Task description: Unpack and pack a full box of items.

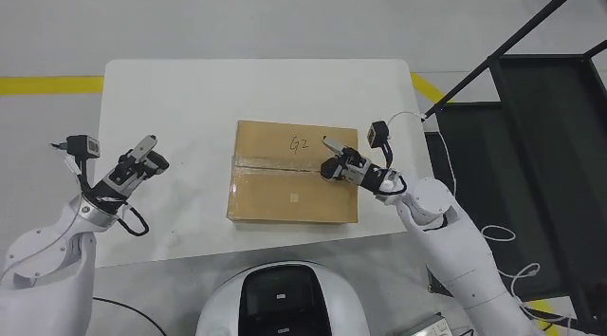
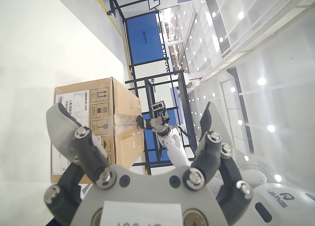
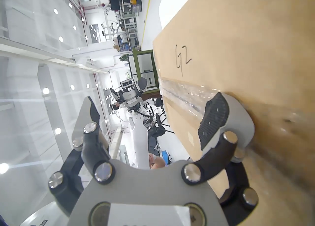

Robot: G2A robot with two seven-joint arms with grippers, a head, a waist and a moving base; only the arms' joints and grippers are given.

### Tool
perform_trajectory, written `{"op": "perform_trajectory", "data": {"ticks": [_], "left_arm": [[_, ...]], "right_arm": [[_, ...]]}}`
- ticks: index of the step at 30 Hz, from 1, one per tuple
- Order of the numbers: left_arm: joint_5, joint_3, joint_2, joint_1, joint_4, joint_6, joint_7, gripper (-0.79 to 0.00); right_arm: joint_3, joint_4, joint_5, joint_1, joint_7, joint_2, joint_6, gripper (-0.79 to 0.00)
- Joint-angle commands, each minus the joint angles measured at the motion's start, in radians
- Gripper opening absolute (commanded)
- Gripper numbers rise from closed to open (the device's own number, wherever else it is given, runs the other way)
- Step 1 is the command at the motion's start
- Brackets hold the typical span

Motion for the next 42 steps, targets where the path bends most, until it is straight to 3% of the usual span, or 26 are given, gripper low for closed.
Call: {"op": "perform_trajectory", "data": {"ticks": [1,12,23,42], "left_arm": [[0.005,0.011,0.001,-0.004,0.005,0.001,-0.002,0.000],[0.063,0.110,-0.001,-0.044,0.045,0.007,0.025,0.000],[0.018,0.147,-0.005,-0.049,0.069,-0.005,0.089,0.000],[0.018,0.147,-0.005,-0.049,0.069,-0.005,0.089,-0.001]], "right_arm": [[0.032,-0.007,0.008,-0.029,-0.011,0.004,-0.004,0.000],[0.189,-0.061,0.077,-0.176,-0.049,0.021,-0.050,0.000],[0.295,-0.119,0.125,-0.311,-0.099,0.019,-0.306,0.000],[0.296,-0.119,0.126,-0.312,-0.099,0.019,-0.309,-0.001]]}}
